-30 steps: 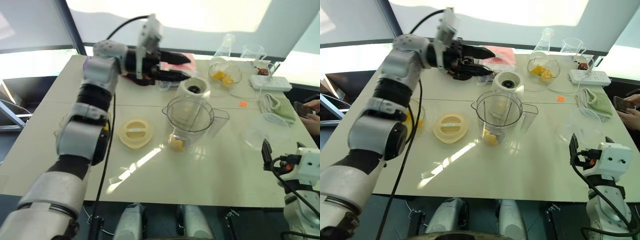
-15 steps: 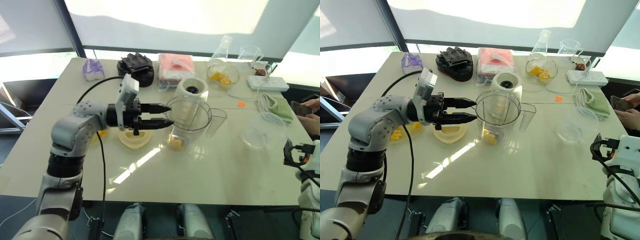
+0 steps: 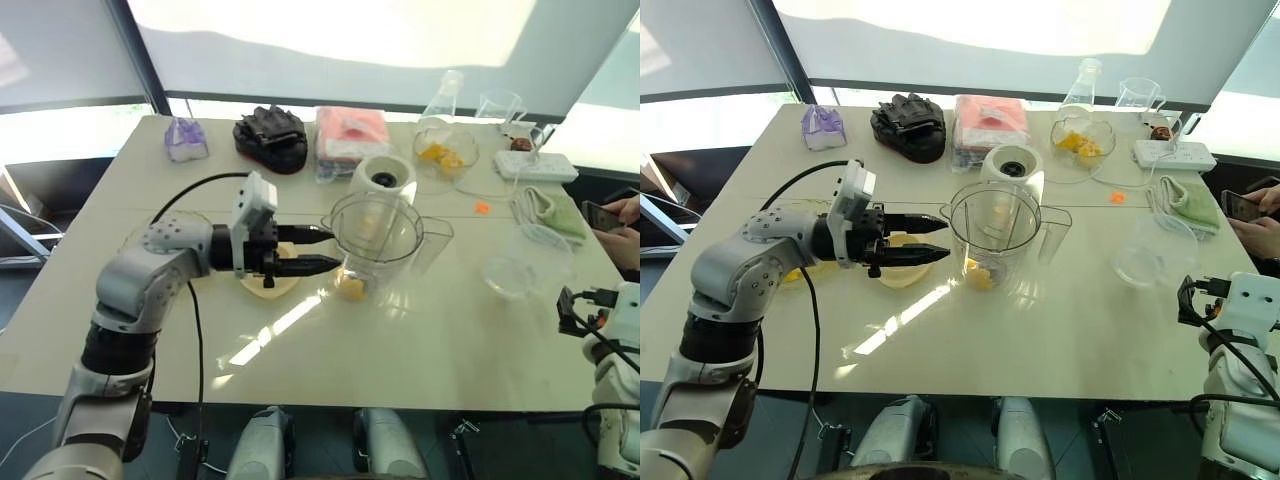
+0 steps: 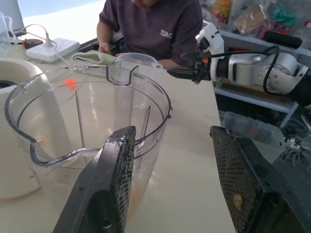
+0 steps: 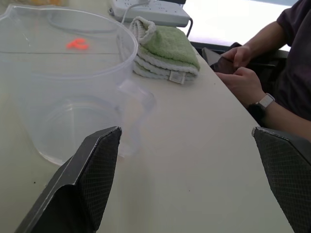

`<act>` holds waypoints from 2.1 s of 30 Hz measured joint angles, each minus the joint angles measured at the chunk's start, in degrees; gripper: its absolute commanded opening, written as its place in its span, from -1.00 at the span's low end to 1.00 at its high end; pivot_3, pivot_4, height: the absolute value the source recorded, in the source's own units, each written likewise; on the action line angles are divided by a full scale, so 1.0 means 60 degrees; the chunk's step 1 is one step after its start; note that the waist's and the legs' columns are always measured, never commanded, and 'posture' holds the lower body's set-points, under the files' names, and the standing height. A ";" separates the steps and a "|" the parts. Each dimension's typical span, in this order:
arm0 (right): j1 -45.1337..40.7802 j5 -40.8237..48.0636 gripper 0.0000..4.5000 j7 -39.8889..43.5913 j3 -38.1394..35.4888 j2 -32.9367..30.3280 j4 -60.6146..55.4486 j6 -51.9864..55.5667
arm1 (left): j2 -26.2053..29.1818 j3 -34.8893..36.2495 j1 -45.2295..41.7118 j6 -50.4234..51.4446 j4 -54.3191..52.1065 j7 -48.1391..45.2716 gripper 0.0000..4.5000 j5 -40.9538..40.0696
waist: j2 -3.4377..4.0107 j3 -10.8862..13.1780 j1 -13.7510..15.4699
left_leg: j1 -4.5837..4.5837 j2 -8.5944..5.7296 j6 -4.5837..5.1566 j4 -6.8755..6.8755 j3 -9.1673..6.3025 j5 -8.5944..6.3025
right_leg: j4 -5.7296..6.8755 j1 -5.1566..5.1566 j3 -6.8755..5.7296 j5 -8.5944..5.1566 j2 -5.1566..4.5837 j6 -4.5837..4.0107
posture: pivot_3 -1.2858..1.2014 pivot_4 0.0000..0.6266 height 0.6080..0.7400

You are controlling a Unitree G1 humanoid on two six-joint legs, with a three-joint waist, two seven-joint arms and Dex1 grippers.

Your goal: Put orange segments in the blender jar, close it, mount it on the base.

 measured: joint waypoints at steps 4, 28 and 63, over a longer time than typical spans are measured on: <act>-0.0510 -0.0048 1.00 0.0071 0.0130 -0.0079 0.1067 -0.0381 | -0.0006 -0.0053 -0.0040 -0.0027 0.0002 0.0094 0.12 -0.0004 | 0.0000 0.0001 -0.0032 | 0.0004 0.0001 0.0000 0.0000 0.0005 0.0000 | 0.0000 0.0000 0.0003 0.0001 0.0001 -0.0001 | 0.03 -0.52 1.00; -0.2662 -0.0875 1.00 -0.0502 0.0934 -0.0409 0.4806 -0.2474 | 0.0149 -0.0061 0.0068 0.0043 -0.0261 0.0533 0.12 -0.0040 | 0.0008 0.0008 -0.0046 | 0.0004 -0.0003 0.0000 -0.0023 0.0013 0.0000 | -0.0011 -0.0006 0.0012 0.0000 0.0004 0.0001 | 0.03 -0.52 1.00; -0.5948 -0.1126 -0.31 -0.0539 0.1954 -0.1498 1.1787 -0.6014 | 0.0339 -0.0147 0.0114 0.0041 -0.0487 0.0744 0.09 -0.0029 | 0.0006 0.0017 -0.0099 | 0.0017 -0.0009 0.0000 -0.0045 0.0041 0.0001 | -0.0026 -0.0006 0.0044 0.0001 0.0007 0.0005 | 0.03 -0.52 1.00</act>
